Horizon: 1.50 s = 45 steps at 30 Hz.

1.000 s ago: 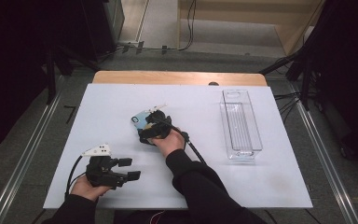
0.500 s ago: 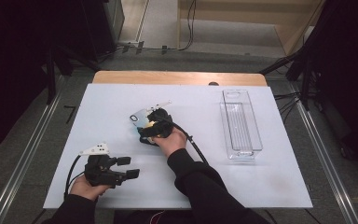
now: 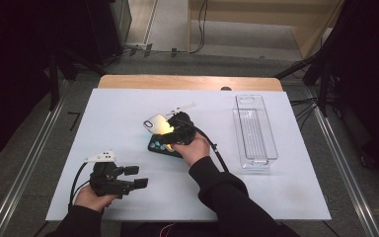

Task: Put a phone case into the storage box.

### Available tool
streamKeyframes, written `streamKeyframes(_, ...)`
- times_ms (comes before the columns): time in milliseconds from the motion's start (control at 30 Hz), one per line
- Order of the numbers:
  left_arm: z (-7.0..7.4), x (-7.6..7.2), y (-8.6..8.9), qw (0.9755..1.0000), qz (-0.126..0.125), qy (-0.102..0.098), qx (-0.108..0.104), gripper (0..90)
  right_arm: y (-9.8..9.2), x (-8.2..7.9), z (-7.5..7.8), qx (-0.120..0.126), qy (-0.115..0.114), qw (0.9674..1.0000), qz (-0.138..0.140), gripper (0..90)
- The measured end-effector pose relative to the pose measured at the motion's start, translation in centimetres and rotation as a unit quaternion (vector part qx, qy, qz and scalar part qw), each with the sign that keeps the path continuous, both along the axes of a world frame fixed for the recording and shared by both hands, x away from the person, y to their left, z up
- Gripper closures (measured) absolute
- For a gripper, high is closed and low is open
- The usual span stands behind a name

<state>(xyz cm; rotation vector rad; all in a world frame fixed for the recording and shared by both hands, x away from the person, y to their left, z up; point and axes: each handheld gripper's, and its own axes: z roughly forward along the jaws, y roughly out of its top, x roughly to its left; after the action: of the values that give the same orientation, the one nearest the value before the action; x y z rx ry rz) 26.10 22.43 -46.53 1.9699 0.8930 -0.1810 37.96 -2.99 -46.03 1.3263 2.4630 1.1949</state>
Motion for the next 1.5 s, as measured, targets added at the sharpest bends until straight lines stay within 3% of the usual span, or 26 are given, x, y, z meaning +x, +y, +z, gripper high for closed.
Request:
streamKeyframes(700, 0.2, 0.1, -0.5, 0.9999, 0.007, 0.010, -0.004, 25.2, -4.7, -4.3, 1.8, 0.021, 0.002, 0.9995, 0.025, 14.7)
streamKeyframes(1067, 0.3, 0.4, -1.4, 0.9999, 0.006, 0.015, -0.005, 25.1, -7.1, -6.6, 1.3, 0.034, 0.008, 0.9990, 0.029, 14.7)
streamKeyframes(1500, 0.9, 1.5, -3.3, 0.9999, 0.011, 0.011, -0.005, 25.0, -9.1, -8.3, -0.5, 0.051, 0.013, 0.9986, 0.004, 14.7)
